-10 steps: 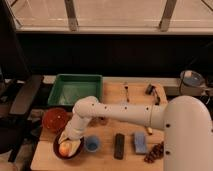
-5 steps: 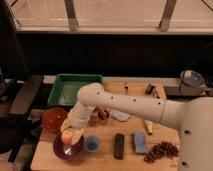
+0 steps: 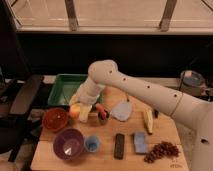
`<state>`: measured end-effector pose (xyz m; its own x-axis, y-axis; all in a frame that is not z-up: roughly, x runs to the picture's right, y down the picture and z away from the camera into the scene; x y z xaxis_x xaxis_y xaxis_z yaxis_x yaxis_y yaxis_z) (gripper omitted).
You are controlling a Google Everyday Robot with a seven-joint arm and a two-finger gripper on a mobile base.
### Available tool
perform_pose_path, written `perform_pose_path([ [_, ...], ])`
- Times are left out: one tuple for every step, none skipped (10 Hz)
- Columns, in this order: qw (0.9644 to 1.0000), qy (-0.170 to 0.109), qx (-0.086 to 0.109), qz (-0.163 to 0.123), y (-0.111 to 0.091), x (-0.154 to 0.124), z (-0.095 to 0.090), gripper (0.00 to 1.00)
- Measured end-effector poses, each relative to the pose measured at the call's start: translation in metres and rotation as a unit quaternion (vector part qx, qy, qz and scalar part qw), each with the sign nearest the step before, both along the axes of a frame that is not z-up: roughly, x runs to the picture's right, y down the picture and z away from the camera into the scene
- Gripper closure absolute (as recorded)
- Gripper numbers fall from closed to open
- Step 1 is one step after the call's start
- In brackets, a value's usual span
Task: Place apple in paper cup
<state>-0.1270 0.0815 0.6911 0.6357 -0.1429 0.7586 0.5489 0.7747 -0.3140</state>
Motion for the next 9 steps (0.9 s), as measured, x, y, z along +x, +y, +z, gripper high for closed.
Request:
perform_pose_path([
  [0.9997,0.003,0.017,0.016,-0.021,0.005,0.006,1.00],
  [0.9993,0.003,0.025,0.028,-0.030,0.007,0.012,0.96],
  [0.9990,0.003,0.028,0.036,-0.033,0.008,0.018,0.89],
  [0.9987,-0.001,0.029,0.042,-0.030,0.007,0.025,0.79],
  [0.9982,-0.003,0.028,0.054,-0.023,0.009,0.036,0.66],
  [0.9980,-0.004,0.024,0.059,-0.018,0.010,0.044,0.57],
  [0.9979,-0.006,0.021,0.060,-0.014,0.008,0.049,0.48],
  [0.9980,-0.007,0.016,0.062,-0.008,0.006,0.055,0.36],
  [0.9979,-0.008,0.013,0.063,-0.006,0.005,0.058,0.29],
])
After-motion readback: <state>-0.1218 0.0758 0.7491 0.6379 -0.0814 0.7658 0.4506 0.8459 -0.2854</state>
